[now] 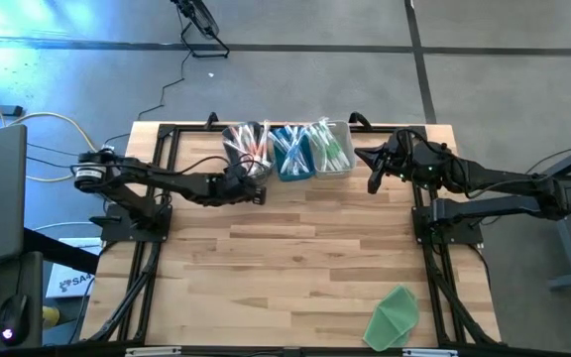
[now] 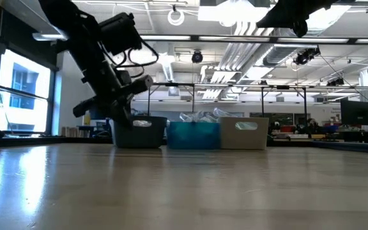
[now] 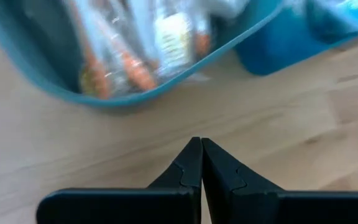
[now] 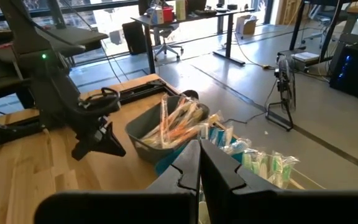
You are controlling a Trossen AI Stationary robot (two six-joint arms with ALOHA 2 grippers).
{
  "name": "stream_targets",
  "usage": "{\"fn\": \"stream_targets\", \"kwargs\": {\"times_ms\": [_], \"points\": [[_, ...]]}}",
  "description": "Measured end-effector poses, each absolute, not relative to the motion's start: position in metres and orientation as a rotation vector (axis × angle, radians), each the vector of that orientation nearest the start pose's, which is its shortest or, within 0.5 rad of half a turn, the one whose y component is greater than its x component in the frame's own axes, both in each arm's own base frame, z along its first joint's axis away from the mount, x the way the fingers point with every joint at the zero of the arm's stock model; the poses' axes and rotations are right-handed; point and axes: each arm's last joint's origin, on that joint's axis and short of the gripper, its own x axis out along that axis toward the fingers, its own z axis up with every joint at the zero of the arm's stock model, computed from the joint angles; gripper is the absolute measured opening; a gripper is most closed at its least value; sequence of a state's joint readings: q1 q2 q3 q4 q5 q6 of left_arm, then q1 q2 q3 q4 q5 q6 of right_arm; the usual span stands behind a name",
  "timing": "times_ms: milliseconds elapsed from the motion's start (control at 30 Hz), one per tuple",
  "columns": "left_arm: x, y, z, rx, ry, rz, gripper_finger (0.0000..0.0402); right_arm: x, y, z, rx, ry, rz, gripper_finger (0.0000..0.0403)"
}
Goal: Pick & Place Toothbrushes
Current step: Adjust the bins
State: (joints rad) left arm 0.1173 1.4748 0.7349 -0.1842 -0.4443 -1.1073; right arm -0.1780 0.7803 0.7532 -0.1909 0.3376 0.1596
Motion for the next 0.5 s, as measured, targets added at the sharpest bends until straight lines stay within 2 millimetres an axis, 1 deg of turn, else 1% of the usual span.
{"fn": "stream_targets", "kwargs": {"times_ms": [133,200,367,433,500], "points": [[0.268,0.045,0.162,-0.830,0.555,1.027,0.0000,0.167,-0.040,0.322,0.138,0.178,-0.531,0.0003],[0.264,0.045,0.159,-0.813,0.569,1.079,0.0000,0.167,-0.040,0.322,0.139,0.178,-0.531,0.0003],[0.257,0.047,0.158,-0.752,0.550,1.191,0.0000,0.167,-0.040,0.322,0.141,0.177,-0.534,0.0003],[0.256,0.048,0.158,-0.745,0.541,1.206,0.0000,0.167,-0.040,0.322,0.141,0.177,-0.534,0.0003],[0.256,0.047,0.158,-0.771,0.566,1.178,0.0000,0.167,-0.040,0.322,0.141,0.177,-0.534,0.0003]]}}
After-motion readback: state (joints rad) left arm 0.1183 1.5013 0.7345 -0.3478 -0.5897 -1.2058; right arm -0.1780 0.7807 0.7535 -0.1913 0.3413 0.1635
